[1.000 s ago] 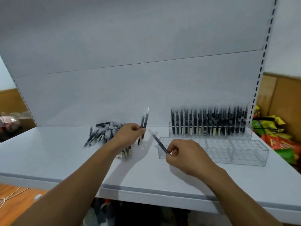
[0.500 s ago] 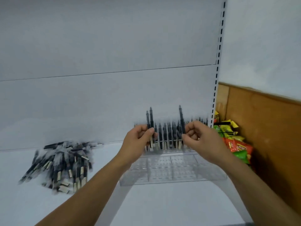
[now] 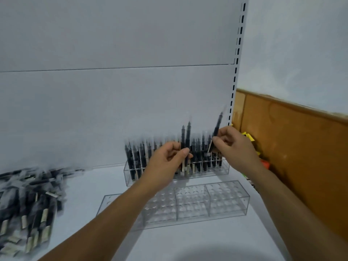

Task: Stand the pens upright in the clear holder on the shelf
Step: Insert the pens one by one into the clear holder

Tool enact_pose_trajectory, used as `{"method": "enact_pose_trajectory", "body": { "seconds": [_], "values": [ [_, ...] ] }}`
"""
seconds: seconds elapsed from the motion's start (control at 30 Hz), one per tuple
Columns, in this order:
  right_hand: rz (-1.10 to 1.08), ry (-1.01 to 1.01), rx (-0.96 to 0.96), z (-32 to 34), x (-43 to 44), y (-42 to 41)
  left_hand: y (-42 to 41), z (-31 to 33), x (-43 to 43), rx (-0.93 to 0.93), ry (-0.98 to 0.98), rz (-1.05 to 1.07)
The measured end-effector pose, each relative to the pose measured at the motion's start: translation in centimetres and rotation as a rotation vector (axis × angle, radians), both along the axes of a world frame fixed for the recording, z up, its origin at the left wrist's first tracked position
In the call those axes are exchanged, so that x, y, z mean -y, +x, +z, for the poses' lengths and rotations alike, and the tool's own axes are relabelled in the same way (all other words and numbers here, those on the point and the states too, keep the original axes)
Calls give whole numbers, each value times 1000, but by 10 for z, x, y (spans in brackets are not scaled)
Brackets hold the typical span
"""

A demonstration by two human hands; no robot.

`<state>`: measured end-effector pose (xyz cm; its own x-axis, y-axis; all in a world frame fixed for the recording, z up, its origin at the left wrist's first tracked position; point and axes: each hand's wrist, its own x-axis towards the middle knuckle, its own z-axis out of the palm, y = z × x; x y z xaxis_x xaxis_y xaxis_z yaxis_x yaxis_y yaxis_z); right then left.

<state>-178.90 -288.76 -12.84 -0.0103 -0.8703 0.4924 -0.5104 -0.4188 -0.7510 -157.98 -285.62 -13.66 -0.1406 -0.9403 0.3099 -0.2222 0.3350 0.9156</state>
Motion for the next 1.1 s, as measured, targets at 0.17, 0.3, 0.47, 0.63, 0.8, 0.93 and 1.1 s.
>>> {"method": "enact_pose_trajectory", "body": {
  "seconds": [0.17, 0.3, 0.47, 0.63, 0.8, 0.93, 1.1],
  "values": [
    [-41, -22, -136, -7, 12, -5, 2, -5, 5, -20, 17, -9],
    [-78, -20, -190, -13, 15, -8, 2, -7, 6, -11, 16, -15],
    [-112, 16, -341, -11, 16, -10, 2, -8, 5, -7, 28, -33],
    [-128, 128, -458, -15, 18, -9, 2, -8, 4, 8, 22, -35],
    [-168, 145, -488, -14, 17, -10, 2, -9, 4, 13, 29, -40],
    [-176, 173, -562, -16, 15, -7, 1, -9, 4, 28, 23, -40],
    [-202, 205, -585, -13, 10, -9, 1, -9, 3, 49, 23, -35]
  ]
}}
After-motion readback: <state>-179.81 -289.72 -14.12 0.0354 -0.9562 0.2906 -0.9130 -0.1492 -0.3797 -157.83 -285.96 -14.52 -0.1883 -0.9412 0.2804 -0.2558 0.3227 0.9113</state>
